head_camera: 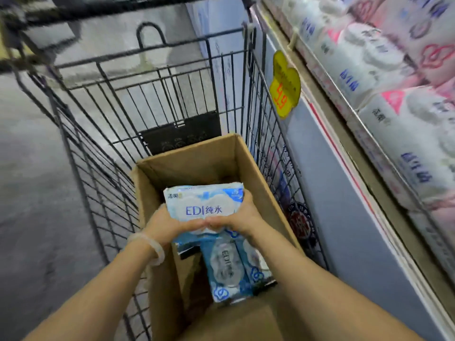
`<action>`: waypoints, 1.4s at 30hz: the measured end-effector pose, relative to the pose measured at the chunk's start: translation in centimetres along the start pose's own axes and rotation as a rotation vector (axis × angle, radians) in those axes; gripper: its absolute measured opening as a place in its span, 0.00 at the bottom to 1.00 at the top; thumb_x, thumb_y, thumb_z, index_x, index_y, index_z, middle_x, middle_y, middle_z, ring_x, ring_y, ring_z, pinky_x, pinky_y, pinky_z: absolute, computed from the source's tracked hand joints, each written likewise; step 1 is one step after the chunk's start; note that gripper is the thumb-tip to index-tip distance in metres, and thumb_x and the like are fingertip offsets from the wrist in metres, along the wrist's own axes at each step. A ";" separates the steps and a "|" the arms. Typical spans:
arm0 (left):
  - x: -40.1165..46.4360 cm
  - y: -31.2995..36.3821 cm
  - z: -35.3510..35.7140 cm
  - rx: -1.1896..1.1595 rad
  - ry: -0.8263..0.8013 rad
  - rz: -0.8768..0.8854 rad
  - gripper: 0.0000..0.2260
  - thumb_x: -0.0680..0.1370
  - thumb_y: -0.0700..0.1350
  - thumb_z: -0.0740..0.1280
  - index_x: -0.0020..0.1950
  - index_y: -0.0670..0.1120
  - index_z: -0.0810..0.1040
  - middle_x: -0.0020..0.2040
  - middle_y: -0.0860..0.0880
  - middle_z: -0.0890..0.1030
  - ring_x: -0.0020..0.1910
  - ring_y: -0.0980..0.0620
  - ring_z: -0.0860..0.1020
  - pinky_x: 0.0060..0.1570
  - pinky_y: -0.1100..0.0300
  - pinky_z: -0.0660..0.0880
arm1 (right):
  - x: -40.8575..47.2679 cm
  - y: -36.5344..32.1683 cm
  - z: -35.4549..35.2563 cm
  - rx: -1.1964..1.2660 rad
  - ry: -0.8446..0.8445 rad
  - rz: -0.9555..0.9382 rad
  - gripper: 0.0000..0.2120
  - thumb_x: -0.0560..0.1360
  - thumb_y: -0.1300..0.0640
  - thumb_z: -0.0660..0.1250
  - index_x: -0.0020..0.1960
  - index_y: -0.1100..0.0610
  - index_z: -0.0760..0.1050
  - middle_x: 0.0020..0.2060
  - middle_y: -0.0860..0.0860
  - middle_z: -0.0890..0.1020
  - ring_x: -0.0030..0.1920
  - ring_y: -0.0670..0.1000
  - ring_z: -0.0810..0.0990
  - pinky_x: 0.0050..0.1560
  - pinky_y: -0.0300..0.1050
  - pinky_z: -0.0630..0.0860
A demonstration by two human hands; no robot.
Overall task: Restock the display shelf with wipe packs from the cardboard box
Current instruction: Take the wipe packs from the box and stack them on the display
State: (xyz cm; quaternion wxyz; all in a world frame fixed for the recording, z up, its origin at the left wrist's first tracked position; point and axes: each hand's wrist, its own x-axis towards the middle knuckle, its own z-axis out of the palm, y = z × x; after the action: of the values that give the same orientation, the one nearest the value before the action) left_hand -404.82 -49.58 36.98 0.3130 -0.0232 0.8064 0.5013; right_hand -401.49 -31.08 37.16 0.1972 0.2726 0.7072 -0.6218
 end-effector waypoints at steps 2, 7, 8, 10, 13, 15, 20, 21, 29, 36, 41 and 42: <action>-3.3 2.2 -0.2 0.022 0.032 0.062 0.33 0.54 0.55 0.78 0.58 0.49 0.79 0.56 0.50 0.83 0.54 0.55 0.81 0.55 0.60 0.76 | -3.3 -1.4 -0.8 0.039 -0.010 -0.103 0.45 0.58 0.65 0.82 0.66 0.58 0.58 0.58 0.49 0.73 0.58 0.48 0.74 0.59 0.44 0.76; -12.9 7.3 1.2 0.063 0.116 0.262 0.20 0.61 0.48 0.80 0.51 0.52 0.81 0.47 0.57 0.85 0.47 0.61 0.83 0.50 0.62 0.79 | -13.0 -3.5 -3.7 0.075 0.004 -0.381 0.38 0.53 0.67 0.83 0.58 0.60 0.70 0.52 0.54 0.81 0.50 0.50 0.81 0.40 0.37 0.81; -15.0 8.3 1.9 0.065 0.123 0.311 0.18 0.62 0.48 0.78 0.51 0.52 0.81 0.43 0.59 0.85 0.45 0.63 0.83 0.48 0.64 0.80 | -15.1 -3.6 -4.5 0.073 0.015 -0.426 0.35 0.55 0.69 0.82 0.57 0.59 0.70 0.49 0.53 0.82 0.48 0.50 0.81 0.35 0.33 0.80; -19.2 10.4 3.6 0.073 0.129 0.405 0.15 0.66 0.43 0.77 0.51 0.51 0.81 0.40 0.60 0.84 0.40 0.67 0.82 0.44 0.69 0.80 | -20.0 -3.7 -6.4 0.102 0.023 -0.481 0.37 0.57 0.68 0.82 0.61 0.59 0.68 0.50 0.53 0.81 0.47 0.49 0.81 0.32 0.31 0.79; -24.8 13.6 6.9 0.117 0.128 0.540 0.14 0.69 0.41 0.76 0.53 0.48 0.80 0.43 0.59 0.82 0.37 0.72 0.80 0.37 0.76 0.76 | -26.6 -3.1 -9.7 0.153 0.067 -0.536 0.43 0.54 0.61 0.84 0.63 0.62 0.66 0.53 0.55 0.81 0.46 0.47 0.82 0.33 0.33 0.80; -27.8 15.6 9.4 0.121 0.108 0.598 0.13 0.69 0.41 0.76 0.51 0.51 0.80 0.43 0.60 0.82 0.36 0.72 0.80 0.39 0.75 0.77 | -30.5 -2.5 -12.3 0.151 0.131 -0.579 0.51 0.45 0.52 0.83 0.65 0.63 0.68 0.55 0.57 0.81 0.50 0.51 0.83 0.36 0.37 0.82; -31.6 20.4 17.1 0.123 0.041 0.744 0.15 0.66 0.41 0.78 0.45 0.57 0.80 0.36 0.67 0.83 0.39 0.68 0.82 0.40 0.71 0.79 | -38.3 -0.1 -20.8 0.208 0.272 -0.574 0.44 0.59 0.65 0.82 0.67 0.60 0.62 0.57 0.55 0.79 0.47 0.46 0.80 0.40 0.36 0.82; -32.0 21.5 19.0 0.132 0.018 0.771 0.15 0.66 0.41 0.78 0.46 0.56 0.80 0.36 0.68 0.83 0.39 0.68 0.82 0.40 0.71 0.79 | -39.5 0.4 -22.7 0.204 0.295 -0.565 0.42 0.59 0.64 0.82 0.66 0.58 0.63 0.56 0.54 0.80 0.47 0.47 0.81 0.44 0.39 0.83; -31.4 29.3 34.2 0.113 -0.178 0.888 0.19 0.64 0.44 0.80 0.52 0.53 0.81 0.42 0.61 0.84 0.40 0.69 0.81 0.36 0.77 0.74 | -45.0 4.9 -37.6 0.260 0.504 -0.526 0.44 0.52 0.59 0.84 0.65 0.56 0.69 0.53 0.54 0.83 0.51 0.54 0.83 0.53 0.57 0.81; -25.8 37.4 43.7 0.100 -0.148 0.839 0.22 0.58 0.58 0.80 0.48 0.52 0.81 0.38 0.58 0.84 0.38 0.64 0.82 0.39 0.66 0.80 | -42.3 3.1 -50.6 0.202 0.583 -0.494 0.43 0.52 0.57 0.85 0.63 0.55 0.71 0.52 0.54 0.84 0.51 0.54 0.84 0.50 0.53 0.83; -21.2 46.2 46.0 0.016 -0.095 0.865 0.15 0.62 0.53 0.80 0.44 0.54 0.79 0.39 0.58 0.82 0.38 0.65 0.81 0.38 0.68 0.78 | -38.7 -3.9 -59.0 0.128 0.549 -0.575 0.36 0.59 0.65 0.81 0.63 0.57 0.71 0.53 0.56 0.83 0.52 0.55 0.83 0.46 0.48 0.83; -20.2 47.8 46.2 -0.010 -0.071 0.878 0.21 0.60 0.56 0.80 0.48 0.51 0.79 0.42 0.57 0.83 0.41 0.63 0.81 0.39 0.67 0.78 | -38.1 -5.4 -60.2 0.118 0.537 -0.598 0.35 0.59 0.66 0.81 0.63 0.57 0.72 0.53 0.56 0.83 0.51 0.54 0.83 0.45 0.46 0.83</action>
State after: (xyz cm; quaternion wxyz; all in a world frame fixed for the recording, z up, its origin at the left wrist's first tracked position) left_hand -383.14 6.56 71.63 0.0979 0.3373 0.7262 0.5910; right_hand -371.76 22.58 73.83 -0.2000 0.2183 0.7449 -0.5979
